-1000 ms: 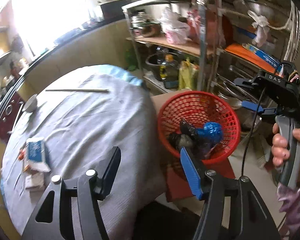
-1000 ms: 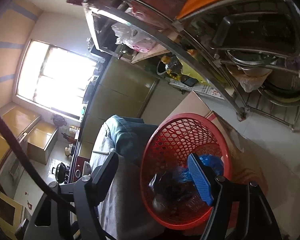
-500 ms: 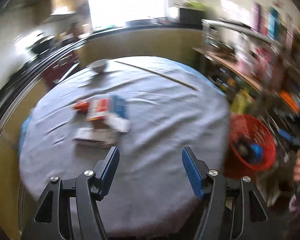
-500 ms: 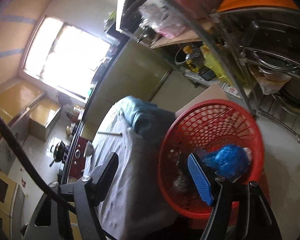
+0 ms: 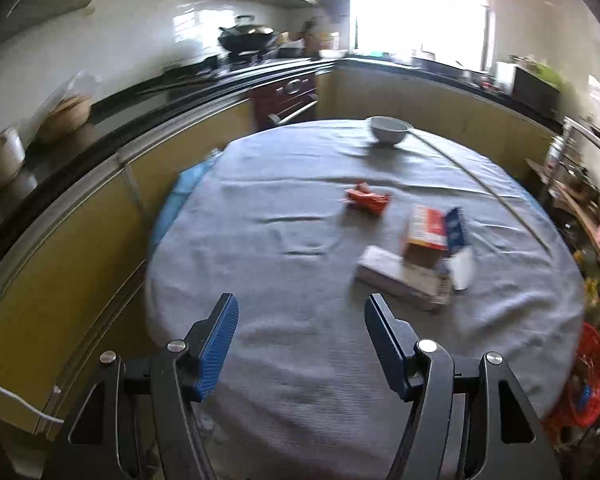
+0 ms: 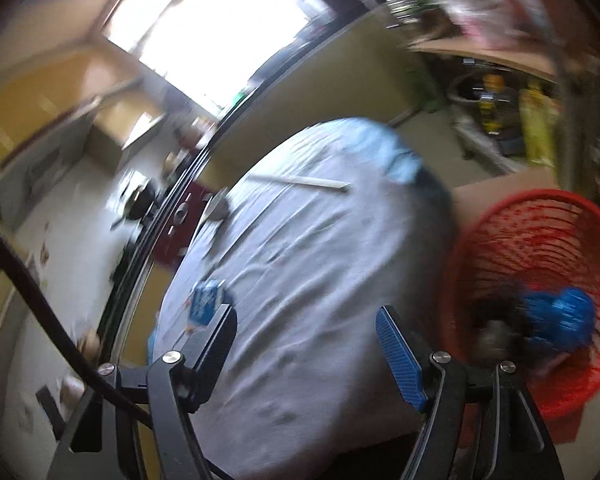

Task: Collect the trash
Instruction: 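Move both tools back over the table toward the two boxes, then grasp the blue toothpaste box with the right tool while the left grasps the red-and-white medicine box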

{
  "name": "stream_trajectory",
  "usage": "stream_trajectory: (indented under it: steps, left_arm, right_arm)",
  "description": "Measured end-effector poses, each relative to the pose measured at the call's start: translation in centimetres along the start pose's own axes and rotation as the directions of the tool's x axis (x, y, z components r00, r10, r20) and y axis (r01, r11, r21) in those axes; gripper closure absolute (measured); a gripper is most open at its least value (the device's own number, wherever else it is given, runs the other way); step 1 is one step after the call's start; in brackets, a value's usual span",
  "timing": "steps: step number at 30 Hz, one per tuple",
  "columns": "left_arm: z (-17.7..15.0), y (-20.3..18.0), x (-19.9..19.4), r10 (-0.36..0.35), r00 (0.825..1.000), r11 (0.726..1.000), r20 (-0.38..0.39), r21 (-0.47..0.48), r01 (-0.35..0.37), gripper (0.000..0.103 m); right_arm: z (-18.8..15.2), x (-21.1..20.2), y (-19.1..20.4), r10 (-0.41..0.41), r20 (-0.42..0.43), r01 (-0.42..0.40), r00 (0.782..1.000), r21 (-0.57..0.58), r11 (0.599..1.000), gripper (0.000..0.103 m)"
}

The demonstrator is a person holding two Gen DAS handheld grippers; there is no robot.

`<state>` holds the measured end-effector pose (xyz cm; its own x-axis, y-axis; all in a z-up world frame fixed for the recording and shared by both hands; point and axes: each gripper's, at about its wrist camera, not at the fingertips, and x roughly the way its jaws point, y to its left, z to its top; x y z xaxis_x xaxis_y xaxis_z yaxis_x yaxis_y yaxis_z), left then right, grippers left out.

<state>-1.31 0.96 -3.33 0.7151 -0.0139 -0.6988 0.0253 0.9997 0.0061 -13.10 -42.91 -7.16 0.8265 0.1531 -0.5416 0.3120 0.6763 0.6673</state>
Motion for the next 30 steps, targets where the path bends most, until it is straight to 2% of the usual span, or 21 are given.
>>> stream_trajectory:
  steps: [5, 12, 17, 22, 27, 30]
  left_arm:
    - [-0.6, 1.5, 2.2, 0.005, 0.999, 0.999, -0.044, -0.036, -0.007, 0.036]
    - [-1.2, 2.4, 5.1, -0.005, 0.996, 1.000, -0.086, -0.023, 0.003, 0.036]
    - [-1.2, 4.2, 5.9, 0.000, 0.997, 1.000, -0.080, -0.028, -0.002, 0.036]
    - [-1.3, 6.3, 6.3, 0.015, 0.997, 0.999, -0.076, -0.034, -0.017, 0.036]
    - [-1.4, 7.8, 7.1, 0.017, 0.996, 0.999, -0.089, -0.045, -0.021, 0.036]
    - [-1.1, 8.2, 7.3, 0.004, 0.996, 0.999, -0.089, -0.051, -0.009, 0.036]
  right_arm:
    - [-0.9, 5.5, 5.9, 0.063, -0.128, -0.078, 0.990, -0.116, 0.990, 0.028]
    - [-1.7, 13.2, 11.5, 0.069, -0.262, -0.117, 0.963, -0.172, 0.978, 0.028]
    - [-1.7, 18.4, 14.4, 0.028, -0.311, -0.092, 0.950, -0.195, 0.976, 0.028]
    - [-1.5, 22.7, 16.8, -0.036, -0.324, -0.043, 0.945, -0.234, 0.971, 0.028]
    - [-1.3, 26.4, 17.7, -0.108, -0.327, 0.024, 0.939, -0.251, 0.968, 0.028]
    - [-1.7, 27.8, 17.2, -0.099, -0.347, 0.022, 0.933, -0.218, 0.976, 0.028]
